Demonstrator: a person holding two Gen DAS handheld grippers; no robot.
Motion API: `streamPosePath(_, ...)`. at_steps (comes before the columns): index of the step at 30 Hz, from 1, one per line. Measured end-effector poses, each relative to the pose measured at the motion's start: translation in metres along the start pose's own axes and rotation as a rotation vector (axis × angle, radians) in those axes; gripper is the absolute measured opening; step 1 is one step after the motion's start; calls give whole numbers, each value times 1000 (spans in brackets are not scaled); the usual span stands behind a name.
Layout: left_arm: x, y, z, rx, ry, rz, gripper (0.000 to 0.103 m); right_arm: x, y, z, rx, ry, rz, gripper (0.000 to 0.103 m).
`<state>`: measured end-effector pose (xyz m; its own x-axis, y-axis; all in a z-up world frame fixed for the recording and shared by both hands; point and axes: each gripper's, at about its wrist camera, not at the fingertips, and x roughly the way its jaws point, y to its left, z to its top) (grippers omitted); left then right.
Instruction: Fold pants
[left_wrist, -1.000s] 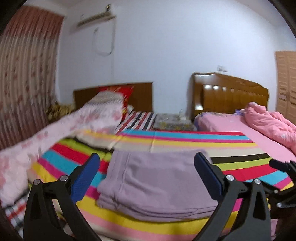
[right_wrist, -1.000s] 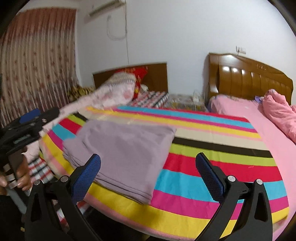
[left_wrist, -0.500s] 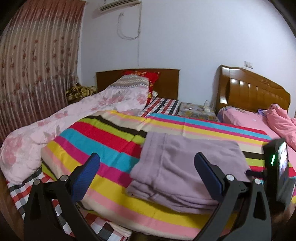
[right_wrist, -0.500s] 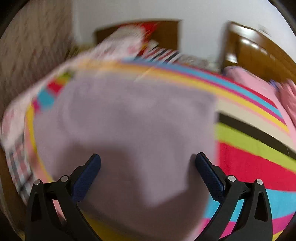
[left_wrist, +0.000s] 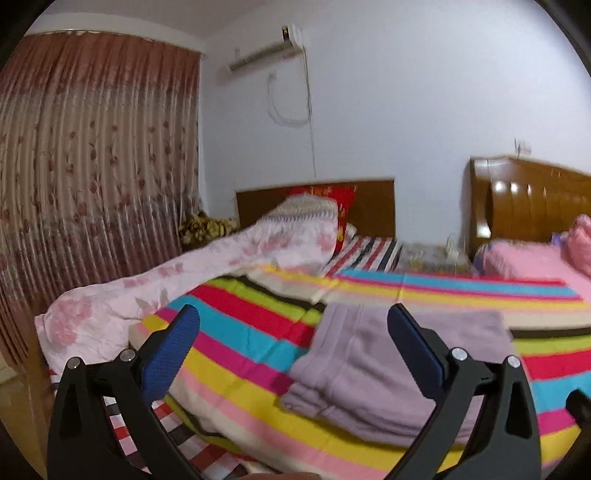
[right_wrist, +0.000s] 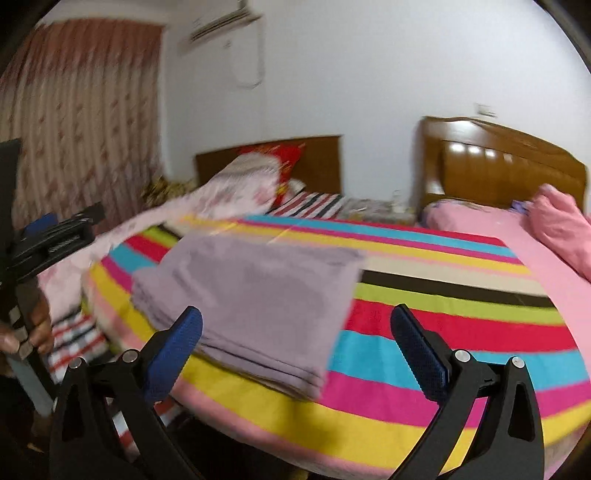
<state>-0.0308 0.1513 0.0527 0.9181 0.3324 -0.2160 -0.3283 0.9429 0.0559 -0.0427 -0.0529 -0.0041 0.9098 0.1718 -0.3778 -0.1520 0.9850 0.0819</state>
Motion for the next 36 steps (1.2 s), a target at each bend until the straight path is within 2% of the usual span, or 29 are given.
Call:
streamPosePath(3,-4,-6,0,-65,23,-74,102,-3,-10,-6,43,-19,-63,99)
streamPosePath(5,-2,-12,-6,-108,80,-138,102,-3,-15,-6,58,-18,-81,99)
streamPosePath(8,6,-24,-19,-112,177,-217,102,2,-22,-6,69,-11,-101,99)
streamPosePath(10,8,-34,-30,-75,221,-239,102,3,-24,-9,72,-2,-87,99)
streamPosePath(16,5,-52,-56,67,242,-231,102,0,-14,-20,24,2,-73,99)
streamPosePath(23,1,-36,-60,-14,225,-232,102,-9,-9,-19,-1,-39,-63,99)
streamPosePath(29,-11,-41,-60,19,175,-226,102,-9,-7,-20,-15,-34,-53,99)
streamPosePath(36,-13,-45,-61,47,177,-237,102,-8,-7,-21,-19,-24,-55,99)
